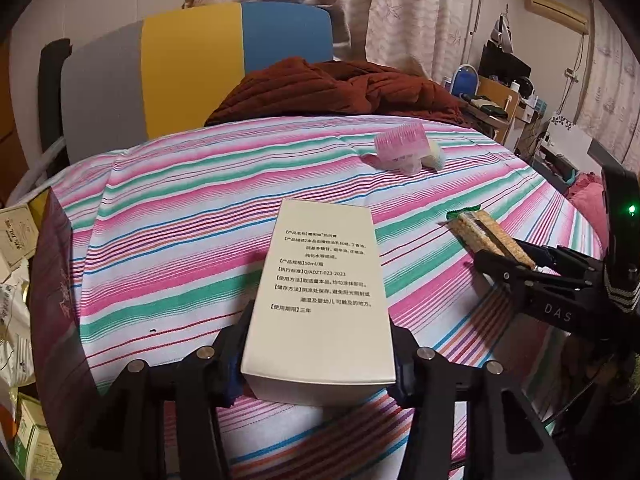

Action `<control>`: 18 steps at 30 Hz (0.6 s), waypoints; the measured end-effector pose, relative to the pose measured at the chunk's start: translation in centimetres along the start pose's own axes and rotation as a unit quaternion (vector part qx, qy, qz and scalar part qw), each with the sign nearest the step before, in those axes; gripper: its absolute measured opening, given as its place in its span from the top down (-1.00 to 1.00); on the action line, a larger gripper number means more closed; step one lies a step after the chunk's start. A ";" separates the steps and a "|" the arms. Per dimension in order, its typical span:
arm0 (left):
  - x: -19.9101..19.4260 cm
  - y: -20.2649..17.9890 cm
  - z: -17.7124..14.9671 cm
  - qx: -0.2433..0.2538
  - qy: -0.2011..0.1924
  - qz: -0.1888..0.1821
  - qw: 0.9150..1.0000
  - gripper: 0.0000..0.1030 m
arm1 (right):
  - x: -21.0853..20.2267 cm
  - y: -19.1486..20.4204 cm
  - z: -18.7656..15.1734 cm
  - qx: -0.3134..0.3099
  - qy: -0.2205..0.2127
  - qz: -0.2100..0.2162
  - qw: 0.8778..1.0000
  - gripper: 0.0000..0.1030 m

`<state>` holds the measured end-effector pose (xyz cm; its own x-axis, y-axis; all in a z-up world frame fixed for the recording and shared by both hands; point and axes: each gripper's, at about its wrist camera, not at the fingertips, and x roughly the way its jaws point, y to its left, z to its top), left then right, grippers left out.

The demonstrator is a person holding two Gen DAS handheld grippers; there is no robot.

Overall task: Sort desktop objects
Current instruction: 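Grasp the black-striped cracker pack with the right gripper while the left gripper holds the box, then carry the box and cracker pack over the gold tray and open both grippers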

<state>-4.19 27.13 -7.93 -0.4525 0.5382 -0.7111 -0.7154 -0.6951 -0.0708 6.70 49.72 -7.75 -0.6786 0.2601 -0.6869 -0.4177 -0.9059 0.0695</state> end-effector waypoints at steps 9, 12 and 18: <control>-1.7 0.0 -0.6 -0.005 -0.017 0.012 1.000 -0.03 | -0.6 0.4 -0.4 -0.003 -0.005 -0.001 1.000 0.05; -3.1 -0.2 -0.4 -0.001 -0.033 0.017 0.999 -0.03 | -1.2 0.5 -0.5 0.010 -0.008 0.019 1.000 0.06; -6.7 0.0 -0.2 -0.006 -0.068 0.029 0.997 -0.03 | -2.6 3.0 0.2 0.000 -0.025 0.057 0.998 0.06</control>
<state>-1.07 23.39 -3.27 -0.5608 0.5564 -0.6131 -0.6799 -0.7321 -0.0425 7.06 46.39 -5.63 -0.7514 0.1722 -0.6369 -0.3365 -0.9304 0.1454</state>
